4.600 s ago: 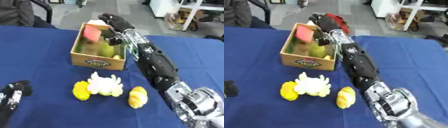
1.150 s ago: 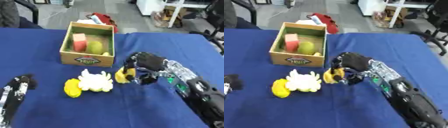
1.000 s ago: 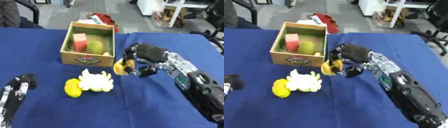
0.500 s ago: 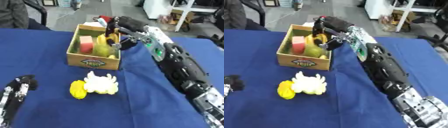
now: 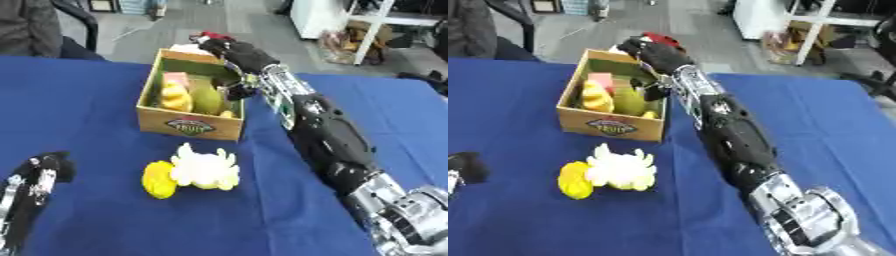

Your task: Pick up objects on the table and place them in the box.

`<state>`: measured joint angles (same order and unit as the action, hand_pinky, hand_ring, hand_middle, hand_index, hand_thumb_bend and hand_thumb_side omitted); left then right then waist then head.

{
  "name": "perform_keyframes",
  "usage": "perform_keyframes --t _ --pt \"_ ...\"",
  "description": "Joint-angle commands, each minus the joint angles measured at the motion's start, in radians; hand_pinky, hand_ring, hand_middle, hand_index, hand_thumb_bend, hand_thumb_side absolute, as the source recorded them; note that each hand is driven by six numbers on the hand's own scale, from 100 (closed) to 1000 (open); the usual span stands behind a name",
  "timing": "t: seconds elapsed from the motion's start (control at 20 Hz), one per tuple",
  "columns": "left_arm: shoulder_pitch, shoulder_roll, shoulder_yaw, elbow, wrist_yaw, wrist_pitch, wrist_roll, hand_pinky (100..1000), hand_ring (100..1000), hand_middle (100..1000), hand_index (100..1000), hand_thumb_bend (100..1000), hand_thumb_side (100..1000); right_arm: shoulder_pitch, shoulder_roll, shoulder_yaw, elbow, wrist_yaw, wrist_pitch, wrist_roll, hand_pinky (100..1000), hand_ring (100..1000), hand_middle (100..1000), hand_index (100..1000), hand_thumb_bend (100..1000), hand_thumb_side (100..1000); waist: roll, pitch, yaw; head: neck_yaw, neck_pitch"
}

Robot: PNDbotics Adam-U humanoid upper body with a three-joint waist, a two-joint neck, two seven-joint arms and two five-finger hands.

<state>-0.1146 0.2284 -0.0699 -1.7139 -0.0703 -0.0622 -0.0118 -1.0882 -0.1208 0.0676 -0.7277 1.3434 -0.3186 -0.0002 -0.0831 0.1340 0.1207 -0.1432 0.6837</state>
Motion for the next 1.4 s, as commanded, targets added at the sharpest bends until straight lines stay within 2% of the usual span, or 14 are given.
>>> perform_keyframes --t 0.05,0.25,0.3,0.4,0.45,0.5,0.55,0.6,0.65,0.75,0.9,0.95,1.15,1.4 --pt "-0.004 0.008 0.005 -0.013 0.0 -0.001 0.001 660 616 563 742 100 728 0.009 -0.058 0.034 -0.1 -0.066 -0.059 0.015 806 879 925 1000 100 171 0.017 -0.007 -0.007 0.005 -0.003" --pt "0.0 0.011 0.01 -0.014 -0.002 -0.001 0.006 660 616 562 742 100 726 0.106 -0.148 0.135 -0.321 -0.299 -0.167 0.103 789 858 880 995 100 198 0.016 -0.009 -0.021 0.015 0.001" --pt "0.001 0.012 0.011 -0.014 -0.002 -0.001 0.007 660 615 562 742 100 726 0.138 -0.173 0.162 -0.382 -0.363 -0.188 0.143 782 852 874 993 100 198 0.016 -0.009 -0.025 0.017 0.003" --pt "0.003 0.013 0.012 -0.013 -0.003 -0.001 0.008 660 616 563 742 100 727 0.203 -0.212 0.206 -0.489 -0.502 -0.203 0.248 769 843 865 990 100 265 0.015 -0.009 -0.03 0.019 0.005" --pt "0.003 0.013 0.013 -0.013 -0.004 -0.001 0.009 660 615 563 742 100 727 0.234 -0.225 0.223 -0.533 -0.568 -0.2 0.304 767 844 867 992 100 374 0.015 -0.009 -0.032 0.021 0.006" --pt "0.003 0.013 0.013 -0.014 -0.004 -0.001 0.009 660 615 563 742 100 726 0.264 -0.236 0.24 -0.571 -0.623 -0.195 0.361 773 853 878 997 100 419 0.016 -0.009 -0.034 0.023 0.006" --pt "0.003 0.014 0.012 -0.014 -0.004 -0.001 0.009 660 615 563 742 100 725 0.289 -0.243 0.254 -0.601 -0.661 -0.188 0.415 783 867 895 1000 100 523 0.016 -0.009 -0.035 0.025 0.007" --pt "0.002 0.014 0.012 -0.014 -0.004 -0.001 0.009 660 615 563 742 100 724 0.314 -0.246 0.269 -0.623 -0.687 -0.18 0.467 785 872 902 1000 100 554 0.018 -0.01 -0.036 0.026 0.008" --pt "0.002 0.014 0.012 -0.014 -0.004 -0.001 0.009 660 615 563 742 100 724 0.337 -0.243 0.283 -0.637 -0.702 -0.172 0.518 799 891 922 1000 100 628 0.019 -0.01 -0.037 0.025 0.007" --pt "0.001 0.013 0.012 -0.015 -0.004 -0.001 0.009 660 615 563 742 100 724 0.363 -0.232 0.303 -0.653 -0.701 -0.164 0.599 824 921 950 1000 100 673 0.021 -0.01 -0.038 0.026 0.006" --pt "0.001 0.013 0.012 -0.015 -0.004 -0.001 0.008 660 615 563 742 100 723 0.373 -0.198 0.325 -0.659 -0.63 -0.184 0.658 838 935 961 1000 100 627 0.025 -0.01 -0.038 0.025 0.006" --pt "0.0 0.012 0.011 -0.015 -0.003 -0.001 0.008 660 615 563 742 100 723 0.371 -0.185 0.33 -0.653 -0.6 -0.194 0.661 846 942 968 1000 100 574 0.026 -0.01 -0.038 0.024 0.006" --pt "-0.002 0.011 0.009 -0.015 -0.003 -0.001 0.005 660 614 563 742 100 723 0.364 -0.135 0.346 -0.598 -0.456 -0.241 0.637 859 956 981 1000 100 572 0.028 -0.007 -0.035 0.023 0.003" --pt "-0.002 0.012 0.01 -0.015 -0.003 0.0 0.006 659 614 563 742 100 726 0.351 -0.09 0.336 -0.506 -0.314 -0.256 0.563 859 957 983 1000 100 593 0.026 -0.003 -0.033 0.022 0.003"
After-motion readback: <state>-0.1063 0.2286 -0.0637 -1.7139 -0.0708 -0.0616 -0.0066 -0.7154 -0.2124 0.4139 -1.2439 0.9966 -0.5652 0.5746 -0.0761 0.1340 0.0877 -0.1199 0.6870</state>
